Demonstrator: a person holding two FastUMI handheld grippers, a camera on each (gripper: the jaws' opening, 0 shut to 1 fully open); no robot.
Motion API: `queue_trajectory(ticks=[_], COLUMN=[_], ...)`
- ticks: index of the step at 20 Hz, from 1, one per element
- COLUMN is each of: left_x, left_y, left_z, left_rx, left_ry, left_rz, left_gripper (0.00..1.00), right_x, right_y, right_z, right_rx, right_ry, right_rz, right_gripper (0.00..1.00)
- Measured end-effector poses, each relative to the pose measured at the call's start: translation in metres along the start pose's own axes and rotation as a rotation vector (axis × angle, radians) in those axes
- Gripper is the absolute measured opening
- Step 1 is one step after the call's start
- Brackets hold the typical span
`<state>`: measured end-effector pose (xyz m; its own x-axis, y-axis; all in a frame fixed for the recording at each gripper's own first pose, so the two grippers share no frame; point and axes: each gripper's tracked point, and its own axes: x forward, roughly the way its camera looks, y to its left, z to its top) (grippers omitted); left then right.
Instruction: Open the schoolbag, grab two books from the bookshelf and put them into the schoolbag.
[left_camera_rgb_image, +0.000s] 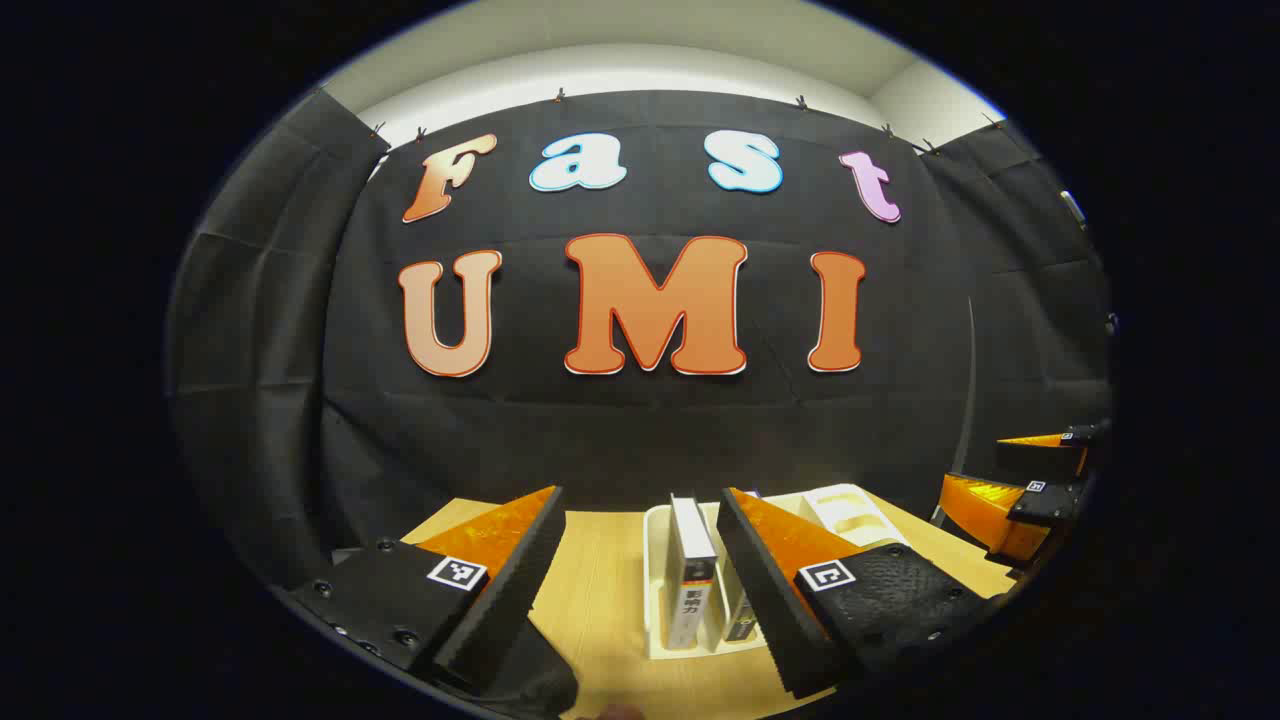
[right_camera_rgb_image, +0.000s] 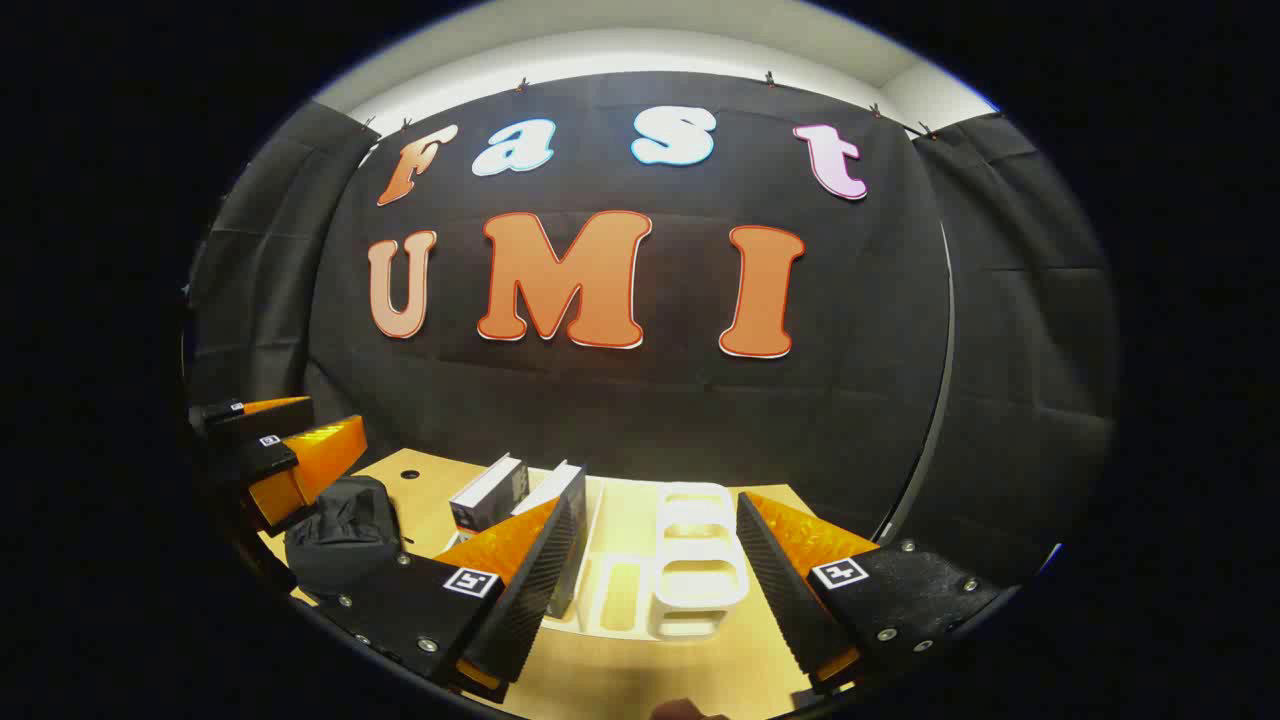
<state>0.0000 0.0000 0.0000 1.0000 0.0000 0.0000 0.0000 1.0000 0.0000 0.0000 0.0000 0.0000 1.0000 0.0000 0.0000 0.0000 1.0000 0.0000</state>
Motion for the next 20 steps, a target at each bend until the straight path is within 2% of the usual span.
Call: queue_trajectory(ticks=[7,11,14,17,20], left_x=[0.014,0.018,0.016,0.01,0.0], left_y=[0.04,0.055,0.059,0.06,0.057], left_z=[0.023,0.029,0.028,0.028,0.026], left_rx=[0.033,0.014,-0.006,0.002,0.018], left_ry=[-0.061,-0.077,-0.07,-0.076,-0.075], left_rz=[-0.096,-0.136,-0.124,-0.085,-0.049], left_gripper=[0.98,0.98,0.97,0.98,0.97], right_x=[0.017,0.014,0.008,0.005,0.003], right_y=[0.068,0.082,0.084,0.088,0.085], right_z=[0.022,0.035,0.034,0.03,0.033], right_rx=[0.004,-0.029,-0.045,-0.048,-0.057], right_ry=[-0.035,-0.066,-0.063,-0.034,-0.057], right_rz=[-0.018,-0.049,-0.047,-0.004,0.039], right_gripper=[0.98,0.98,0.98,0.98,0.97])
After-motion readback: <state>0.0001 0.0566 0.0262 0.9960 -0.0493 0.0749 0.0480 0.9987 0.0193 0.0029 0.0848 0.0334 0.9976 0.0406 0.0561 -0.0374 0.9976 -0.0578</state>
